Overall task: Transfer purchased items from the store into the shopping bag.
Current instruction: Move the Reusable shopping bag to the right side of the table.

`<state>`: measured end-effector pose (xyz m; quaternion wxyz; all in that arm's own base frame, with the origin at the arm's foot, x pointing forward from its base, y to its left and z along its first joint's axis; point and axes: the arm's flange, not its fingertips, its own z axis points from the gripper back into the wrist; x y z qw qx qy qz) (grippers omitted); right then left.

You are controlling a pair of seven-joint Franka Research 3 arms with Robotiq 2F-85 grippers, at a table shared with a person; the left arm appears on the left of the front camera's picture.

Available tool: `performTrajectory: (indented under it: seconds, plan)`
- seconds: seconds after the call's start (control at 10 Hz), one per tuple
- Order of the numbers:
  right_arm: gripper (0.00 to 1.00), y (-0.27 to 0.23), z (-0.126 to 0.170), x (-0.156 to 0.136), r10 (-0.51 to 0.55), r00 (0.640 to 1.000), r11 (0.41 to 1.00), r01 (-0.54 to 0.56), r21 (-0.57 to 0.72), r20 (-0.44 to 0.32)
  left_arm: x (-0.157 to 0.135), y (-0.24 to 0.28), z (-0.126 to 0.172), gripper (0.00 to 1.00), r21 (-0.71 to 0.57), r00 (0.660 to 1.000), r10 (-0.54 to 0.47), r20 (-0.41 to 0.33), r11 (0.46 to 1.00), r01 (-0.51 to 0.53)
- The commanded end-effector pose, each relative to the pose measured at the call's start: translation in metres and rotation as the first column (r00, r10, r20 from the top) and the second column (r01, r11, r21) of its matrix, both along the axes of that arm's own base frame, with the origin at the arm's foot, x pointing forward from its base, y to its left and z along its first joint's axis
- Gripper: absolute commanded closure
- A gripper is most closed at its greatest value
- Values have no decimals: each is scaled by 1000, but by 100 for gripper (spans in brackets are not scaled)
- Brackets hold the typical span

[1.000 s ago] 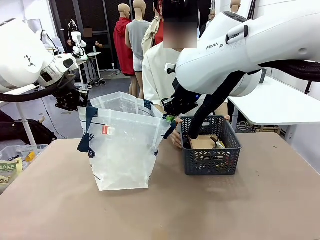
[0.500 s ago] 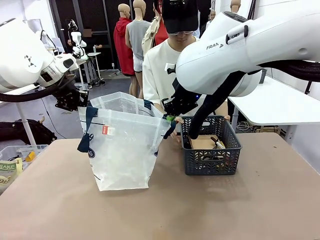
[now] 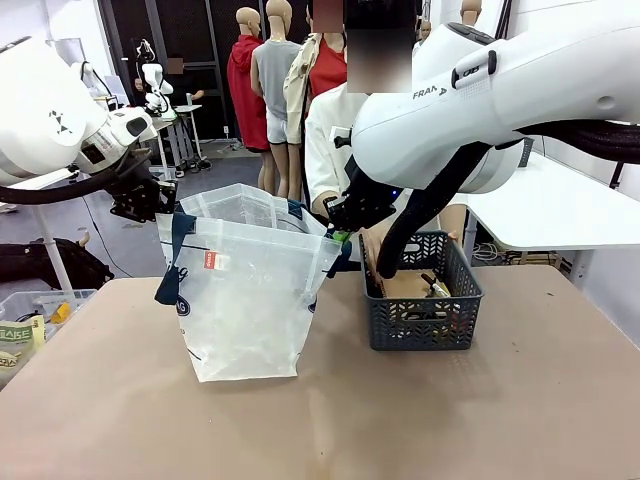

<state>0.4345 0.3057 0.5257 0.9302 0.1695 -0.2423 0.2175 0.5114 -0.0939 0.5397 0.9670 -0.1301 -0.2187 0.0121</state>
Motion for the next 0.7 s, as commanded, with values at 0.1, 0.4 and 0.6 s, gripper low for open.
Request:
performTrajectory:
  seconds: [0.1,0.4,0.6]
  plan:
    - [100,-1,0,0,-2,1000,1000,2,1,0,1,4,1,100,0,1000,7,3,1000,-7]
    - [100,-1,0,0,-2,1000,1000,2,1,0,1,4,1,100,0,1000,7,3,1000,-7]
    - [100,-1,0,0,-2,1000,1000,2,1,0,1,4,1,100,0,1000,7,3,1000,-7]
